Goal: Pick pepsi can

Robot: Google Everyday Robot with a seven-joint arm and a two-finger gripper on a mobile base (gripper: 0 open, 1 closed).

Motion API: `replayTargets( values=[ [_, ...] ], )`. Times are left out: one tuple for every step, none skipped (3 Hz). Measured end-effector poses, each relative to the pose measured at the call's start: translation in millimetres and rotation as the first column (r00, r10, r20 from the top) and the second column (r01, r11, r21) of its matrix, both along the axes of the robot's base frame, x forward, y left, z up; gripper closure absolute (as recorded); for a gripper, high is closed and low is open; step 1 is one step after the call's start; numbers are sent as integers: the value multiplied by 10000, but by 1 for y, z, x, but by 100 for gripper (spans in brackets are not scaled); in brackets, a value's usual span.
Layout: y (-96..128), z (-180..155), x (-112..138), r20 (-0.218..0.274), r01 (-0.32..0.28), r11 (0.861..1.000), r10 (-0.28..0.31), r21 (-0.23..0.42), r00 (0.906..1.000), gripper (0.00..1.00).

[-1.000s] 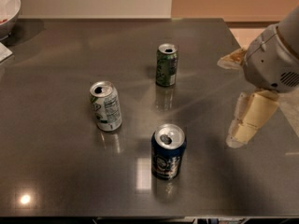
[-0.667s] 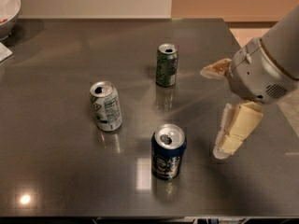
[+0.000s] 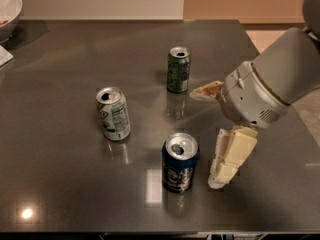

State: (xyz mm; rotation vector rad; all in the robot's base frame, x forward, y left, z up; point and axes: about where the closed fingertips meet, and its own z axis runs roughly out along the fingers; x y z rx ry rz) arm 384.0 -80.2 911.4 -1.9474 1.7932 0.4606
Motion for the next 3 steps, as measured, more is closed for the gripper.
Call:
replayTargets(
  values=[
    [11,-8,-10,-243,-387,9990,393,229,9989,0],
    [19,-13,-19,-438,-679,9968,697,415,9966,0],
    [27,-16,-25,-562,-886,9943,920,600,9942,0]
  ],
)
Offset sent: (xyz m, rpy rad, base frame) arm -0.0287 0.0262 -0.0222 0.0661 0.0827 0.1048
